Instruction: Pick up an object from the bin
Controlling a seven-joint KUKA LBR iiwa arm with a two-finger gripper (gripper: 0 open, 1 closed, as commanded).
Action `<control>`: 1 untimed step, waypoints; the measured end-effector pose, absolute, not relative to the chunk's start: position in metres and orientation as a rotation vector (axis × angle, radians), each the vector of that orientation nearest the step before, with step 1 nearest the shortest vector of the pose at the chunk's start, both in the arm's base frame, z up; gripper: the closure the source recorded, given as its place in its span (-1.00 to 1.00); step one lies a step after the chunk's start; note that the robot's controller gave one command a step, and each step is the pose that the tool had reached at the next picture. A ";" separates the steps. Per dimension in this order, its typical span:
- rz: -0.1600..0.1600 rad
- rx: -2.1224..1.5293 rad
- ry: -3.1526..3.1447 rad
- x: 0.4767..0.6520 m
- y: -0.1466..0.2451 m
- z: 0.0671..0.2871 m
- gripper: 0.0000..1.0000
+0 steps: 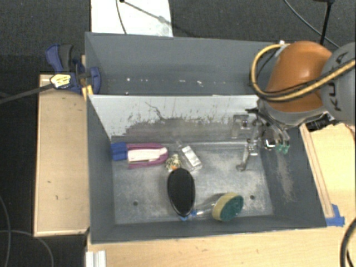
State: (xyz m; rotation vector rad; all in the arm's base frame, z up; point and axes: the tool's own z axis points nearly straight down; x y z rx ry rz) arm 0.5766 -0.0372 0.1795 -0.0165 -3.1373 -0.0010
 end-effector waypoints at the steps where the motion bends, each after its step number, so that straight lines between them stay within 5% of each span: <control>1: 0.010 0.698 -3.080 0.493 -0.009 0.074 -1.00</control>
Offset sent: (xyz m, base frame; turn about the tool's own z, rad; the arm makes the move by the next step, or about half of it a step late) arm -0.0890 0.0305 -0.1095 -0.4594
